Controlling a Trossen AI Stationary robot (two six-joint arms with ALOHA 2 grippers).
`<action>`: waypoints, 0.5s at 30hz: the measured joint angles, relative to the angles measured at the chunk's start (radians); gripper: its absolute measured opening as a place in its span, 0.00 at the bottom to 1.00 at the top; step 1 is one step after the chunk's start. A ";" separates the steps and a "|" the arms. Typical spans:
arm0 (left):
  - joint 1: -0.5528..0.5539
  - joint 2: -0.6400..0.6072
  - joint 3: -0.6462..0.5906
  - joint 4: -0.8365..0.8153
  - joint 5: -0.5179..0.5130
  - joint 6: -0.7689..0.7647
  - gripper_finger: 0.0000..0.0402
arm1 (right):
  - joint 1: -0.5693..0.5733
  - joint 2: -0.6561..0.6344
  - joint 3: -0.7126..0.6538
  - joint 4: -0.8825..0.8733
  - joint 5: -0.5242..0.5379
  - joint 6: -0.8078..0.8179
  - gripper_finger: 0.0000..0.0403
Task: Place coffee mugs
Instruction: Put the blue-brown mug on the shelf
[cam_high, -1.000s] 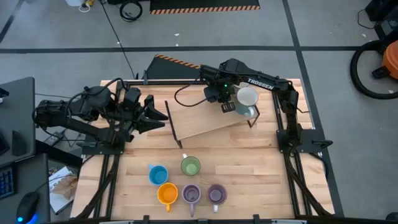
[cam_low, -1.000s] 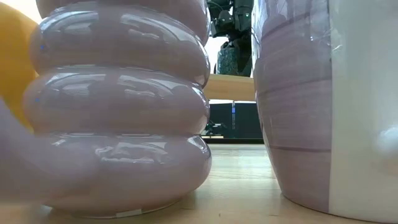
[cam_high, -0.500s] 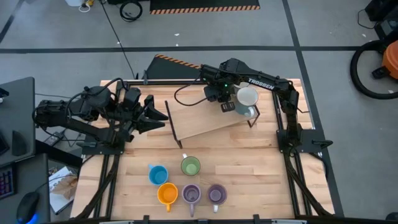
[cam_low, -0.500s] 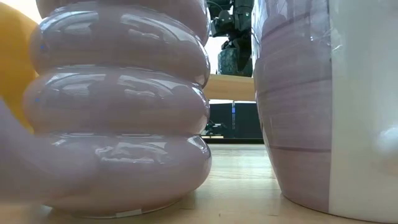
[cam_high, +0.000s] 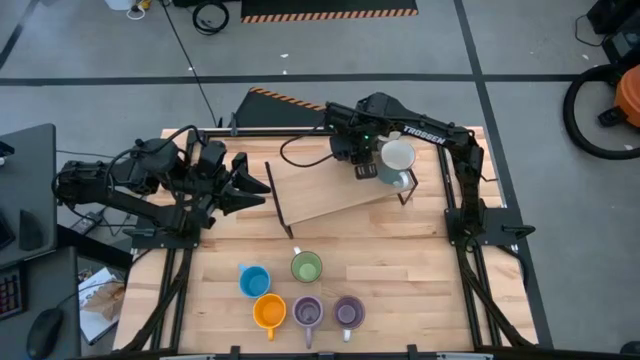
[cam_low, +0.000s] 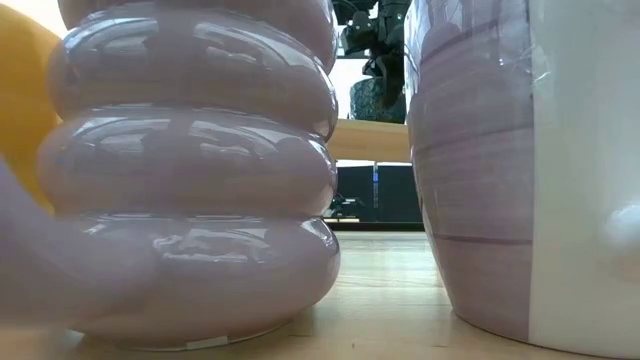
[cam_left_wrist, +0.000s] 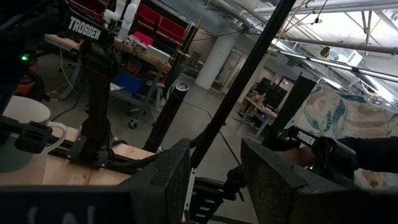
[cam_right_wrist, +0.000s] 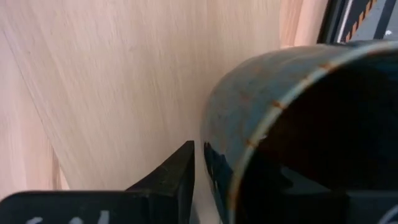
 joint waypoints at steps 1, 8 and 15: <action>0.000 0.000 0.000 0.000 0.000 0.000 0.38 | 0.000 -0.003 0.000 0.000 0.000 0.000 0.30; 0.000 0.000 0.000 0.000 0.000 0.000 0.38 | 0.003 -0.004 0.000 0.000 0.008 0.051 0.29; 0.000 0.000 0.000 0.000 0.000 -0.002 0.38 | 0.002 -0.004 0.000 0.001 -0.001 0.056 0.23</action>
